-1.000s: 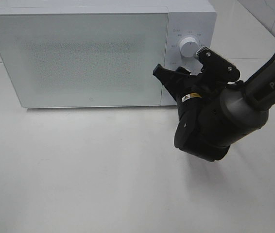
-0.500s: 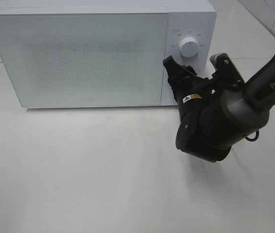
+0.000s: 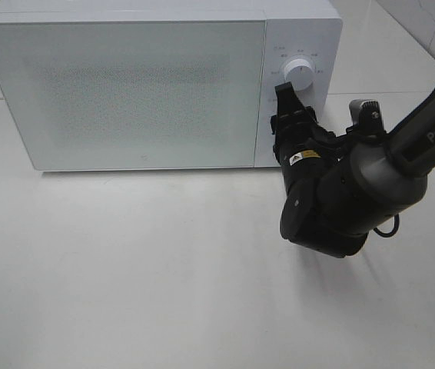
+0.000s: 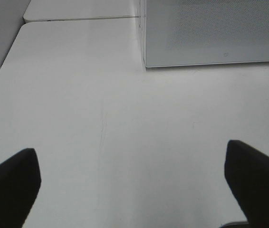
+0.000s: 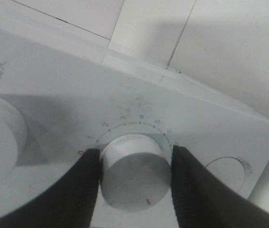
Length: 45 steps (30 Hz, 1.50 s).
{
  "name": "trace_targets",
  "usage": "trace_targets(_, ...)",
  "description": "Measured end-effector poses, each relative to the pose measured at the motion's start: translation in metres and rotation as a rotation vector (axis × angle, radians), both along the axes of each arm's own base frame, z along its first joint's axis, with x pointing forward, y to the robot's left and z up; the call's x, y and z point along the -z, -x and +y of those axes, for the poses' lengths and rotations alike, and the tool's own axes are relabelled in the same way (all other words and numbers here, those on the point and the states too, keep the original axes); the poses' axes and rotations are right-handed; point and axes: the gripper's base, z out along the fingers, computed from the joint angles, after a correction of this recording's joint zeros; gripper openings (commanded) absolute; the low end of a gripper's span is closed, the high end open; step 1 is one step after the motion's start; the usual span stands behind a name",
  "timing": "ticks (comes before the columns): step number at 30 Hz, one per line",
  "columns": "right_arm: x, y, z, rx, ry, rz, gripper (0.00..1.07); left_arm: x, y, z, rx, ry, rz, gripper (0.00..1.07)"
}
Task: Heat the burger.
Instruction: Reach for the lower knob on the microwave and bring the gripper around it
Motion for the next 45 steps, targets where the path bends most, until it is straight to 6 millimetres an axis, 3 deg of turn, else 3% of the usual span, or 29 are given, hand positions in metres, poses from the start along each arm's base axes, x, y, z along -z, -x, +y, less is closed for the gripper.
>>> trace_targets(16,0.0008,0.0003,0.0007,0.043,-0.293,-0.022,0.05,0.0000,0.0000,0.0000,0.000,0.000,0.000,0.98)
trace_targets(35,0.0008,0.0003,0.0007,0.061,-0.385,-0.029,0.09,0.0000,0.0000,0.0000,0.000,0.000,0.000,0.98)
trace_targets(37,0.0008,0.0003,0.0007,0.061,-0.385,-0.029,0.14,0.0000,0.0000,0.0000,0.000,0.000,0.000,0.98)
trace_targets(39,0.0010,0.0004,0.0002,0.068,-0.387,-0.029,0.29,0.0000,0.0000,0.0000,0.000,0.000,0.000,0.98)
trace_targets(40,0.0010,0.0004,0.0002,0.068,-0.387,-0.029,0.29,0.0000,0.0000,0.0000,0.000,0.000,0.000,0.98)
trace_targets(42,0.0010,0.0003,-0.0007,0.086,-0.394,-0.029,0.54,0.0000,0.0000,0.0000,0.000,0.000,0.000,0.98)
trace_targets(45,0.0010,0.0003,-0.0009,0.089,-0.395,-0.029,0.60,0.0000,0.0000,0.0000,0.000,0.000,0.000,0.98)
